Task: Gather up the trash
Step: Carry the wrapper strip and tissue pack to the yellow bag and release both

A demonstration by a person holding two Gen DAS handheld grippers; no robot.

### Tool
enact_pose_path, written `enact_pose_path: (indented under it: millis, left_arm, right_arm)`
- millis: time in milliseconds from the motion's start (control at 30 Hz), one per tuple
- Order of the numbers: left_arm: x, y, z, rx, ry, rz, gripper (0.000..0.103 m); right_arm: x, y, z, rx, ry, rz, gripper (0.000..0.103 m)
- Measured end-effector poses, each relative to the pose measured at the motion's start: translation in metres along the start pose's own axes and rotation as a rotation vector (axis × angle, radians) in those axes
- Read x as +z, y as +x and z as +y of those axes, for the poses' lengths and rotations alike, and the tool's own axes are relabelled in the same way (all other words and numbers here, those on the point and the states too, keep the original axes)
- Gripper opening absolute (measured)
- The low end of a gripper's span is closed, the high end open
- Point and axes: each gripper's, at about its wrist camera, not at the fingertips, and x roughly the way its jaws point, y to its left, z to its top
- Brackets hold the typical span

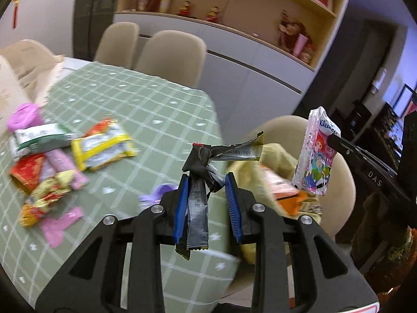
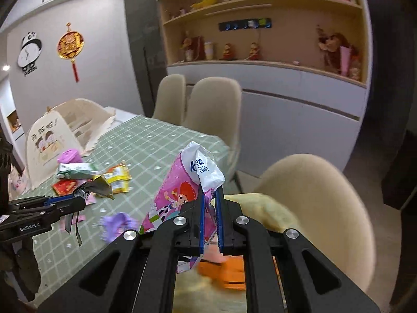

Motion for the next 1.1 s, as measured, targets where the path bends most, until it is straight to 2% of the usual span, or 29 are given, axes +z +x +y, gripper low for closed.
enact_pose_path:
  millis: [167, 400, 500, 533, 567, 667, 800, 967, 1100]
  left_arm:
    - [0.004, 0.032, -0.054, -0.076, 0.078, 0.044, 0.026]
    - [0.013, 0.074, -0.110, -0.138, 0.152, 0.096, 0.027]
    - [0.013, 0.094, -0.124, -0.177, 0.143, 0.125, 0.042]
    - [0.013, 0.098, -0.125, -0.190, 0.132, 0.137, 0.051]
    - [0.013, 0.104, -0.126, -0.203, 0.116, 0.151, 0.055]
    - [0.010, 0.112, -0.126, -0.199, 0.088, 0.175, 0.056]
    - [0.016, 0.102, -0.110, -0.160, 0.039, 0.137, 0.056]
    - [0.022, 0.076, -0.076, -0.102, -0.034, 0.080, 0.056]
    - [0.021, 0.055, -0.048, -0.045, -0.092, 0.049, 0.056]
  right_arm:
    - [-0.004, -0.008, -0.057, -0.059, 0.024, -0.003, 0.009]
    - [-0.010, -0.015, -0.099, -0.119, 0.035, -0.016, 0.009]
    - [-0.015, -0.014, -0.112, -0.130, 0.045, -0.007, 0.009]
    - [-0.016, -0.013, -0.116, -0.131, 0.049, -0.003, 0.009]
    - [-0.019, -0.012, -0.120, -0.128, 0.055, 0.003, 0.009]
    - [-0.021, -0.006, -0.123, -0.117, 0.062, 0.016, 0.009]
    - [-0.026, 0.009, -0.116, -0.062, 0.064, 0.045, 0.009]
    - [-0.031, 0.043, -0.079, 0.043, 0.025, 0.101, 0.009]
    - [-0.045, 0.084, -0.033, 0.167, -0.065, 0.204, 0.009]
